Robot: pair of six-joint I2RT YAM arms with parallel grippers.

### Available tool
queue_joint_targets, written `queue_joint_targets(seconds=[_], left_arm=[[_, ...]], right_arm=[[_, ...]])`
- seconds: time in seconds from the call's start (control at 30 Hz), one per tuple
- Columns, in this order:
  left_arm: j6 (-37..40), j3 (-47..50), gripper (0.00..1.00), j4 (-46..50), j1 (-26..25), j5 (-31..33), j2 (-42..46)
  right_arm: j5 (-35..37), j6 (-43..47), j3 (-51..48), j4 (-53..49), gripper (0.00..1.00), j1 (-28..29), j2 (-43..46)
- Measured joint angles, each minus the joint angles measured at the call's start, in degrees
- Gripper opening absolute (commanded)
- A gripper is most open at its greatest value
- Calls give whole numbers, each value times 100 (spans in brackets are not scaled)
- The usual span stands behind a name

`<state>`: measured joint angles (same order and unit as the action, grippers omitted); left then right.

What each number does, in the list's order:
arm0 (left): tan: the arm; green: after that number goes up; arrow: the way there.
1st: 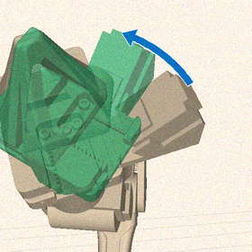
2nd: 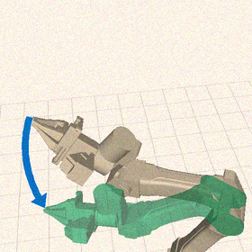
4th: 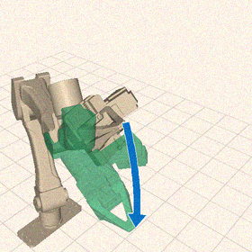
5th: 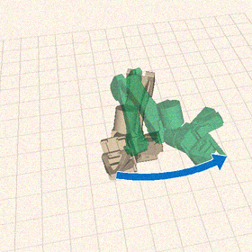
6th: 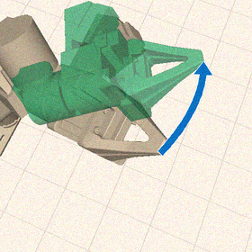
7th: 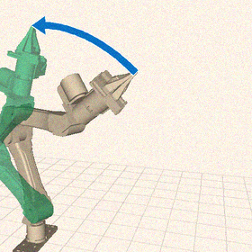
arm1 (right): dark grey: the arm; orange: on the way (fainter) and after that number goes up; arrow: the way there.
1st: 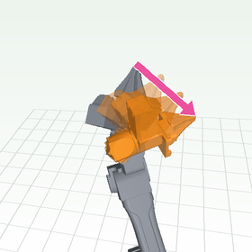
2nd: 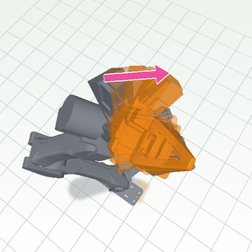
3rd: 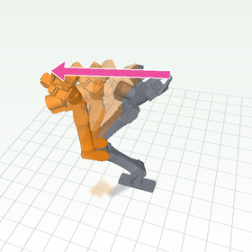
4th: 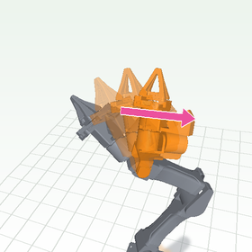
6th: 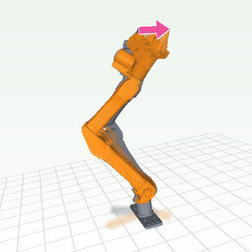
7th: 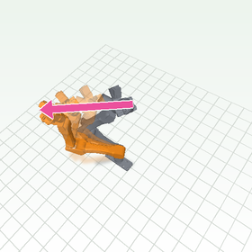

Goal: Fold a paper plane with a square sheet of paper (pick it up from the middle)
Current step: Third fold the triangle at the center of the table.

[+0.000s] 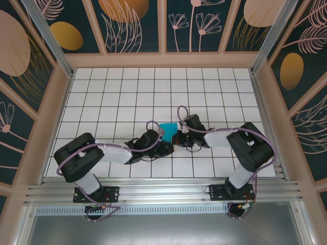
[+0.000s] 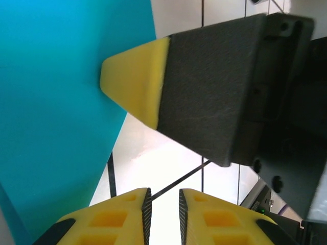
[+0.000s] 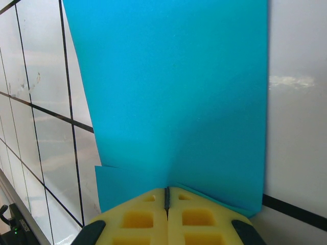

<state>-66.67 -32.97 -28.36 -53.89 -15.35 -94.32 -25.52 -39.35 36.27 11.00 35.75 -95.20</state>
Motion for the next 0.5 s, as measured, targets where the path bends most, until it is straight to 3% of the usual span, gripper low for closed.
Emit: queue_joint_targets(seconds=[0.5], left_arm=[[-50, 326, 25, 57, 0, 234, -7]], right_arm=[[0, 0, 48, -37, 3, 0, -35]])
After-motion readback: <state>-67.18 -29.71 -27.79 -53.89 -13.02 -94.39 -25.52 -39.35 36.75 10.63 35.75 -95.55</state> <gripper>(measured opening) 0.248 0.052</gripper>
